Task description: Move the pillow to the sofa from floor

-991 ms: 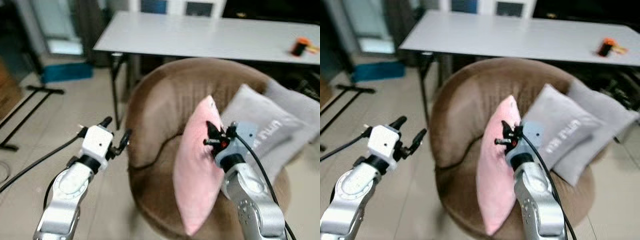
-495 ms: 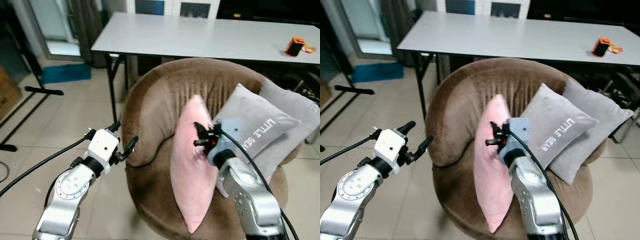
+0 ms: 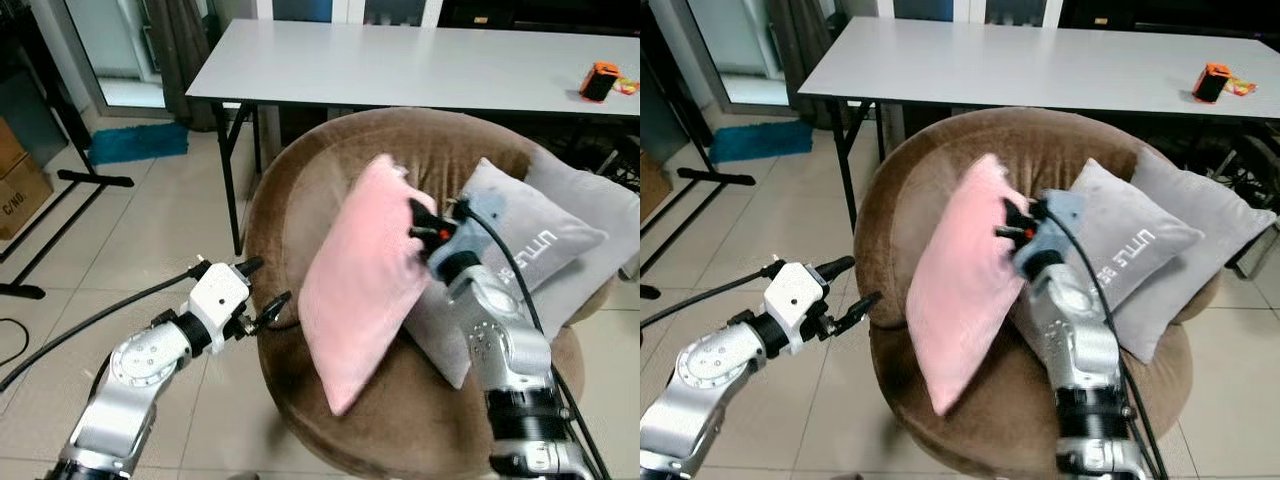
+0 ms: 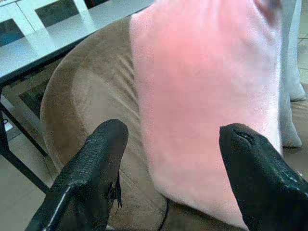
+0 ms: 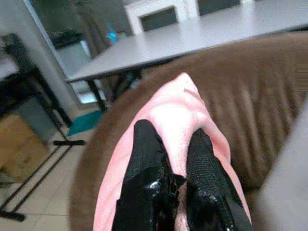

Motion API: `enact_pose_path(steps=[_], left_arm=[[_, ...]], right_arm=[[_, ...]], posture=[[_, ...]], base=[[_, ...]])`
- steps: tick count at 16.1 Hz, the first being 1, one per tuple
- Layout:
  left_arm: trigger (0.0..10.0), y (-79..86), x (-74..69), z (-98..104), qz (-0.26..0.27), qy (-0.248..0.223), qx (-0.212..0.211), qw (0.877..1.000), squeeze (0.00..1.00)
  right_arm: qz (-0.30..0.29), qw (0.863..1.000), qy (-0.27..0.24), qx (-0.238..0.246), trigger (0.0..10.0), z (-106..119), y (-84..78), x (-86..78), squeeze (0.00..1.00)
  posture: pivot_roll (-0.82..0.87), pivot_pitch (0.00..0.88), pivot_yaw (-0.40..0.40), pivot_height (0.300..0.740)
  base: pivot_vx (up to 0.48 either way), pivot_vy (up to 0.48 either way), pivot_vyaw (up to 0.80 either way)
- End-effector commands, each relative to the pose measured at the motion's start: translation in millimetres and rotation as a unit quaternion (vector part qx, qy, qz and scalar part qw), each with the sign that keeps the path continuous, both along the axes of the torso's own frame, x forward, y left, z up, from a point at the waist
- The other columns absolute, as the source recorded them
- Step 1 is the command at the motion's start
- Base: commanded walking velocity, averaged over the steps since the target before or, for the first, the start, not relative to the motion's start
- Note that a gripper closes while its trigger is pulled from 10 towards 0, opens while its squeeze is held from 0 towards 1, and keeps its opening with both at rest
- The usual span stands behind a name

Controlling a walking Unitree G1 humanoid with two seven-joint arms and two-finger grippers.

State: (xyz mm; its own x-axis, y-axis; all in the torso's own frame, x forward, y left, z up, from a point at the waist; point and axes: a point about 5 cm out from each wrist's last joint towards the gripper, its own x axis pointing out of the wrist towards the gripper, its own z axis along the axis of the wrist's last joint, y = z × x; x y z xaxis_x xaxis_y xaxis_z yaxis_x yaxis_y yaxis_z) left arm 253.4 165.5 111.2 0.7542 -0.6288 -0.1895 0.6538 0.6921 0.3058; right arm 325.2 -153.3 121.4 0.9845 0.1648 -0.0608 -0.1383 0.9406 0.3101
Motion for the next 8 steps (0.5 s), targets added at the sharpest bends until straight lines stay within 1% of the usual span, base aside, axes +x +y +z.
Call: enact_pose_path(steps=[1,2,3,4,5,6,7,8], left_arm=[[10.0,-0.7,0.1,-1.8,-0.010,0.009,0.005,1.000,0.00],[10.0,-0.9,0.1,-2.0,-0.012,0.010,0.004,1.000,0.00],[10.0,-1.5,-0.2,-2.5,-0.015,0.012,0.003,1.000,0.00],[10.0,-3.1,-1.1,-3.3,-0.020,0.017,0.000,1.000,0.00],[10.0,-3.9,-1.7,-4.3,-0.025,0.024,-0.003,0.999,0.00],[10.0,-4.3,-2.3,-6.0,-0.028,0.034,-0.006,0.999,0.00],[10.0,-5.0,-3.0,-8.6,-0.032,0.044,-0.005,0.999,0.00],[10.0,-6.8,-3.2,-10.8,-0.037,0.049,-0.005,0.998,0.00]], right_arm=[[-0.015,1.000,0.018,-0.005,10.0,-16.7,-13.2,0.5,0.00],[-0.014,0.999,0.031,-0.008,10.0,-24.9,-15.3,0.1,0.00],[-0.012,0.998,0.052,-0.035,10.0,-40.3,-18.2,-1.8,0.00],[-0.017,0.991,0.095,-0.087,10.0,-66.5,-27.0,-8.0,0.00],[-0.030,0.989,0.111,-0.096,10.0,-74.1,-33.8,-9.0,0.00],[-0.036,0.989,0.110,-0.095,10.0,-73.1,-37.2,-6.4,0.10],[-0.043,0.987,0.106,-0.113,10.0,-70.5,-41.0,-3.5,1.00],[-0.034,0.986,0.089,-0.137,10.0,-65.4,-43.0,-0.4,1.00]], posture=[[0.02,0.000,0.023,0.740],[0.02,0.000,0.023,0.740],[0.02,0.000,0.024,0.740],[0.02,0.000,0.024,0.740],[0.02,0.000,0.021,0.740],[0.02,0.000,0.021,0.740],[0.03,0.000,0.017,0.740],[0.03,0.000,0.017,0.740]], base=[[0.000,0.000,0.00],[0.000,0.000,0.00],[0.000,0.000,0.00],[0.000,0.000,0.00],[0.000,0.000,0.00],[0.000,0.000,0.00],[0.000,0.000,0.00],[0.000,0.000,0.00]])
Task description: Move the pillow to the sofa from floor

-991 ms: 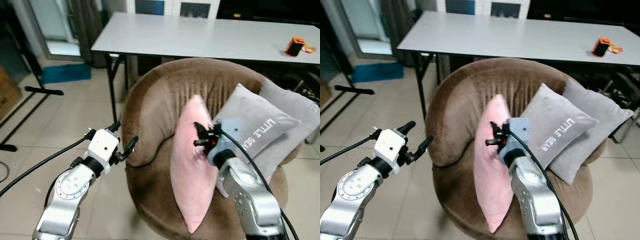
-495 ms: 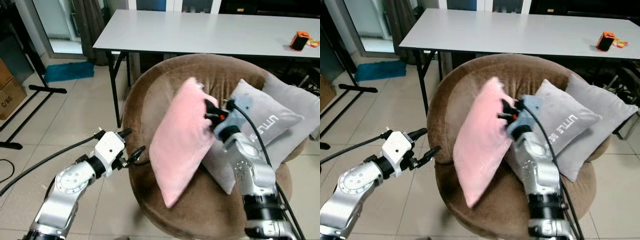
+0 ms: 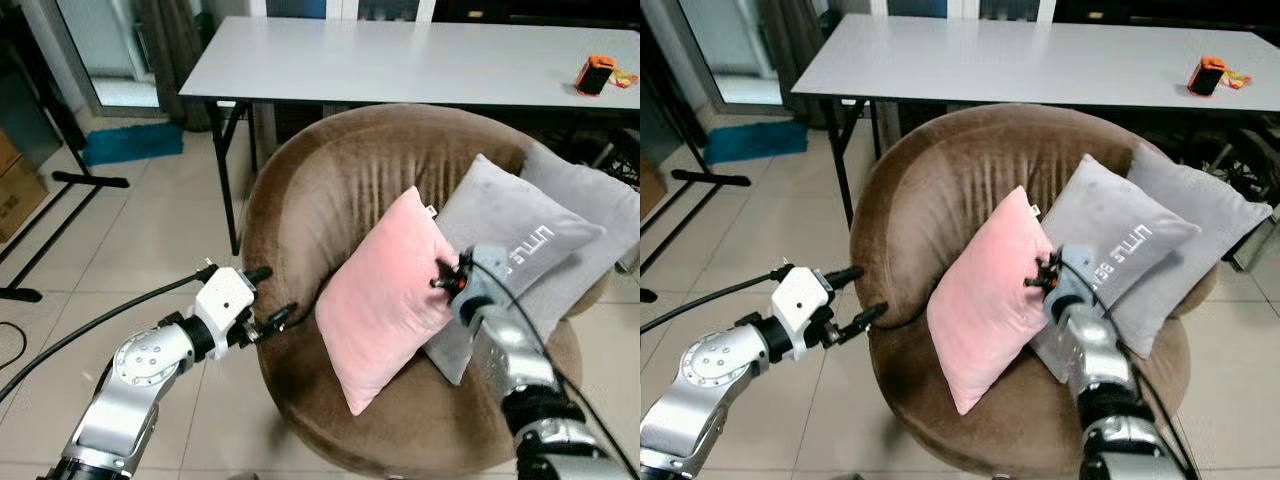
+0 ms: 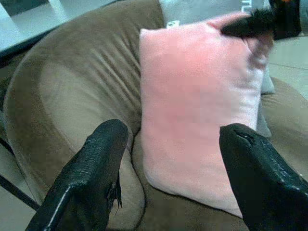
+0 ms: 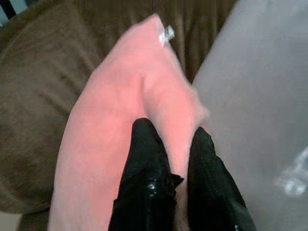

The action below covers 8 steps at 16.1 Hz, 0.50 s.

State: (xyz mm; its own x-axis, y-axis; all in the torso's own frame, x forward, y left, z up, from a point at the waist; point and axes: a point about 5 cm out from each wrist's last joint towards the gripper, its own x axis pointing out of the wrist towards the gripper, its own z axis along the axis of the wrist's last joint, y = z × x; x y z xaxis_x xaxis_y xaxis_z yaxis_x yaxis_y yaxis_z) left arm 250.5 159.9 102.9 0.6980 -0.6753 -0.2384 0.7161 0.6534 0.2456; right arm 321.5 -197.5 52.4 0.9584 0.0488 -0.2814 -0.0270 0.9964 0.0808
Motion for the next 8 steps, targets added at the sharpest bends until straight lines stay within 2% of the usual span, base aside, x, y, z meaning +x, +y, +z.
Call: enact_pose_path(steps=[1,2,3,4,6,8], left_arm=[[10.0,-2.2,-0.3,-2.8,-0.008,0.012,-0.001,1.000,0.00],[10.0,-3.3,-0.6,-3.0,-0.011,0.015,-0.005,1.000,0.00],[10.0,-3.2,-0.7,-3.0,-0.011,0.015,-0.006,1.000,0.00],[10.0,-3.5,-1.6,-3.4,-0.015,0.021,-0.009,1.000,0.00],[10.0,-3.6,-2.6,-3.8,-0.020,0.029,-0.017,0.999,0.00],[10.0,-2.7,-2.9,-2.9,-0.023,0.032,-0.024,0.999,0.00]], right_arm=[[0.006,1.000,-0.020,-0.005,10.0,7.3,0.3,4.6,1.00],[-0.004,0.998,-0.055,-0.002,10.0,15.5,-5.5,7.0,1.00],[-0.008,0.998,-0.060,-0.008,10.0,16.6,-7.3,7.1,1.00],[-0.013,0.996,-0.086,-0.016,10.0,25.0,-13.8,4.0,1.00],[-0.023,0.991,-0.127,-0.032,10.0,42.3,-21.4,-5.8,1.00],[-0.019,0.987,-0.149,-0.048,10.0,56.5,-18.4,-19.6,1.00]], posture=[[0.03,0.000,0.013,0.740],[0.02,0.000,0.011,0.740],[0.02,0.000,0.011,0.740],[0.02,0.000,0.011,0.740],[0.01,0.000,0.010,0.740],[0.00,0.000,0.011,0.740]], base=[[0.000,0.000,0.00],[0.000,0.000,0.00],[0.000,0.000,0.00],[0.000,0.000,0.00],[0.000,0.000,0.00],[0.000,0.000,0.00]])
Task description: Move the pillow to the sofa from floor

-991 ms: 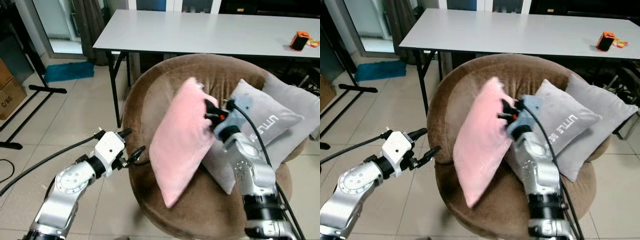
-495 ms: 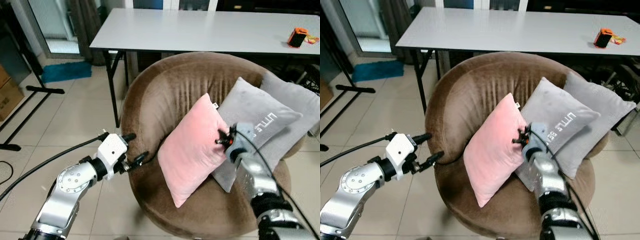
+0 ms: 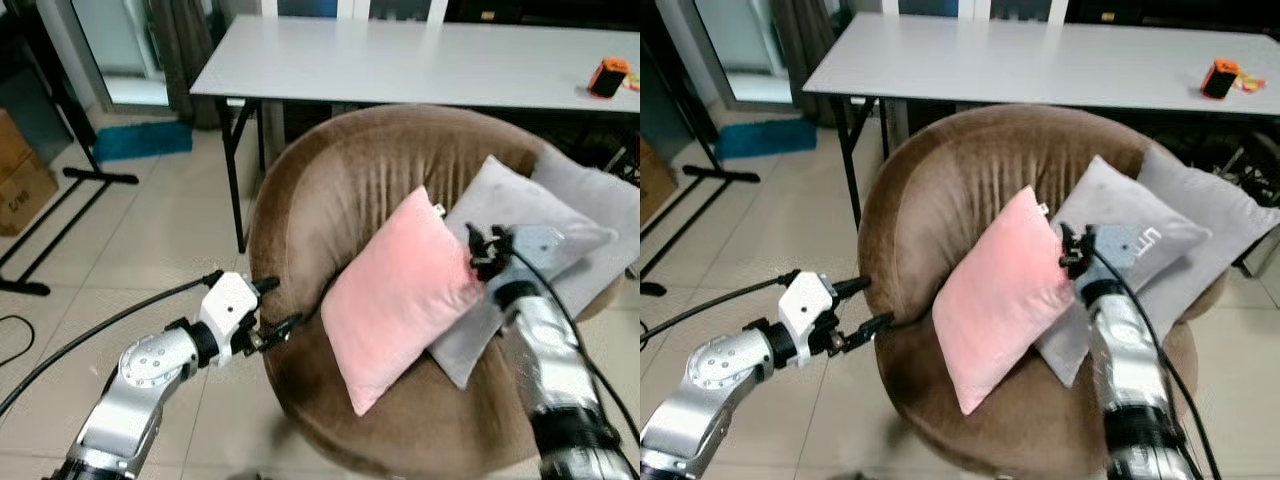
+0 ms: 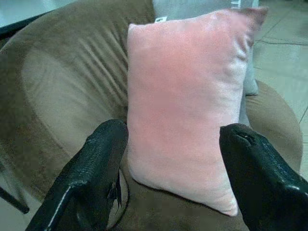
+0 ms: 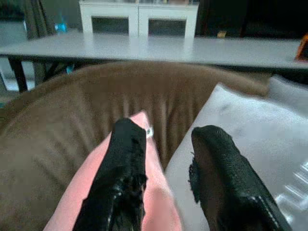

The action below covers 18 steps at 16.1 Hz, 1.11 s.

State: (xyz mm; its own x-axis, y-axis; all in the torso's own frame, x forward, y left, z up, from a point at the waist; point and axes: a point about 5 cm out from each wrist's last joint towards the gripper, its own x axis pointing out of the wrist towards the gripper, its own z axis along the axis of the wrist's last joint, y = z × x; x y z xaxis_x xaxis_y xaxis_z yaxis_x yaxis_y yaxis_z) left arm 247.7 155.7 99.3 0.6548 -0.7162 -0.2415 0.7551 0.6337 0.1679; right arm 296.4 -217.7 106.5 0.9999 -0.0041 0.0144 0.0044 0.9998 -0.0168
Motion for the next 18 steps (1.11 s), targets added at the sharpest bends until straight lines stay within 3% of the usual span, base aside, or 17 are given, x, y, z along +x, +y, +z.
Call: enact_pose_path(steps=[1,4,5,7,14,18], left_arm=[[10.0,3.6,1.3,3.3,0.008,-0.001,-0.011,1.000,0.00],[10.0,10.1,6.7,11.7,0.087,-0.041,-0.036,0.995,0.00],[10.0,9.0,6.0,13.4,0.100,-0.053,-0.040,0.993,0.00],[10.0,4.3,2.1,13.8,0.113,-0.063,-0.047,0.991,0.00],[10.0,0.0,3.0,13.4,0.123,-0.067,-0.051,0.989,0.00],[10.0,1.3,5.2,15.1,0.138,-0.075,-0.047,0.986,0.00]], right_arm=[[0.018,1.000,-0.004,0.002,10.0,10.0,11.6,-10.7,1.00],[0.056,0.998,0.016,0.032,10.0,9.0,50.3,-45.9,1.00],[0.050,0.997,0.027,0.046,10.0,4.5,58.3,-50.6,0.00],[0.036,0.997,0.051,0.050,10.0,1.4,67.3,-57.2,0.00],[0.010,0.996,0.062,0.059,10.0,6.6,60.1,-60.7,0.00],[0.006,0.995,0.067,0.078,10.0,7.9,61.9,-57.2,0.00]], posture=[[0.00,0.000,0.013,0.740],[-0.02,0.000,0.023,0.740],[-0.03,0.000,0.024,0.740],[-0.03,0.000,0.022,0.740],[-0.04,0.000,0.021,0.740],[-0.03,0.000,0.015,0.740]], base=[[0.000,0.000,0.00],[0.000,0.000,0.00],[0.000,0.000,0.00],[0.000,-0.195,0.00],[0.000,-0.480,0.00],[0.000,-0.480,-0.80]])
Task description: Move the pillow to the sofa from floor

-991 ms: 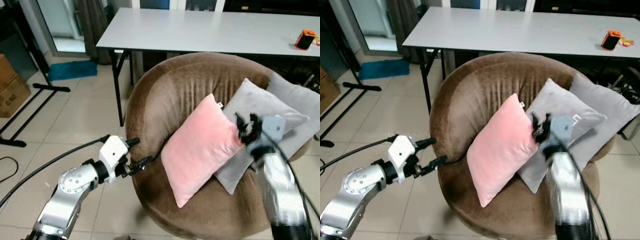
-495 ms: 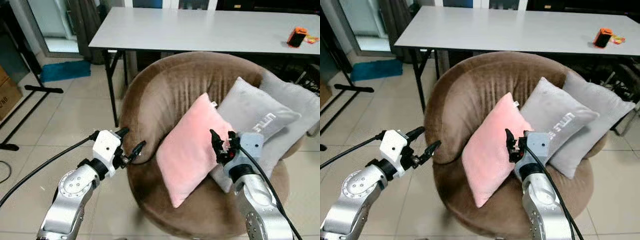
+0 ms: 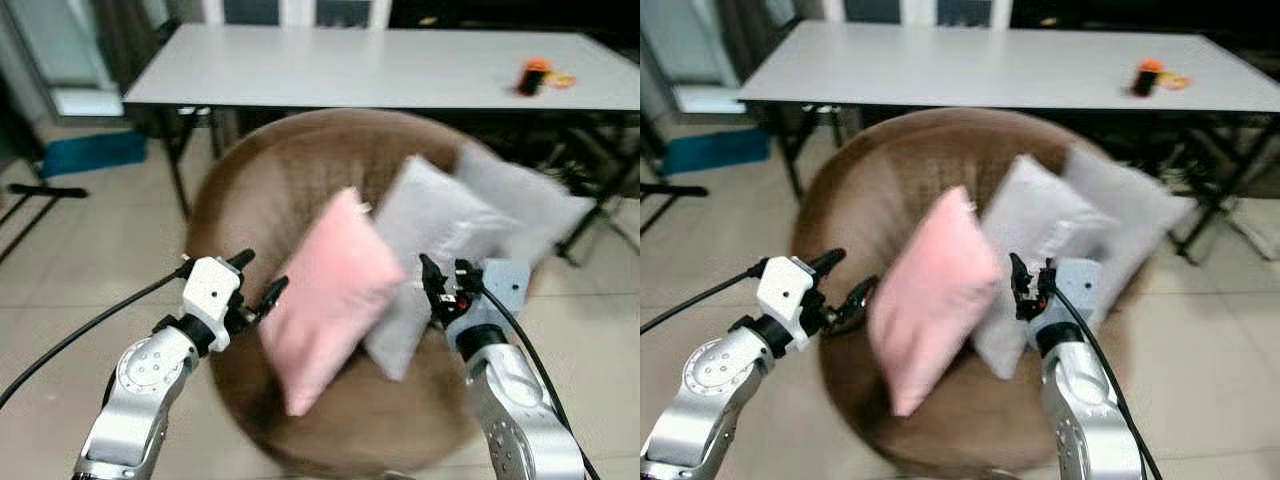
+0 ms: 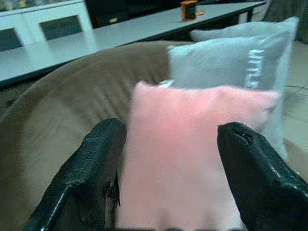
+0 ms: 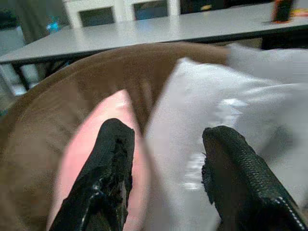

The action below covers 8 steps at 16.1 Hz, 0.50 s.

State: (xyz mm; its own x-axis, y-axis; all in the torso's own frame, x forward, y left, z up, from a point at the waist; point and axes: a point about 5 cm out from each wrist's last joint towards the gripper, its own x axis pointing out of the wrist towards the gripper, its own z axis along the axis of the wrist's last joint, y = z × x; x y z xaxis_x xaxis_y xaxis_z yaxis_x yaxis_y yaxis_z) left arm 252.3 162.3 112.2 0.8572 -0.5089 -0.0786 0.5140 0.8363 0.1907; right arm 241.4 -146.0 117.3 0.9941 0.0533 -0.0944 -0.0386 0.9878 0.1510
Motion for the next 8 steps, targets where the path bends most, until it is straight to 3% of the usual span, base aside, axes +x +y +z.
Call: enact_pose_path(steps=[1,8], left_arm=[[10.0,-4.5,2.6,1.6,0.003,-0.008,0.004,1.000,0.00],[10.0,-3.3,12.0,1.3,0.033,-0.021,0.009,0.999,0.00]], right_arm=[[-0.022,1.000,0.015,-0.006,10.0,-2.2,-11.4,-1.2,0.00],[-0.066,0.997,0.025,-0.013,10.0,-5.1,-26.1,4.9,0.00]], posture=[[-0.03,0.000,0.016,0.740],[-0.04,0.000,0.018,0.740]], base=[[0.000,-0.465,-0.80],[0.000,-0.449,-0.80]])
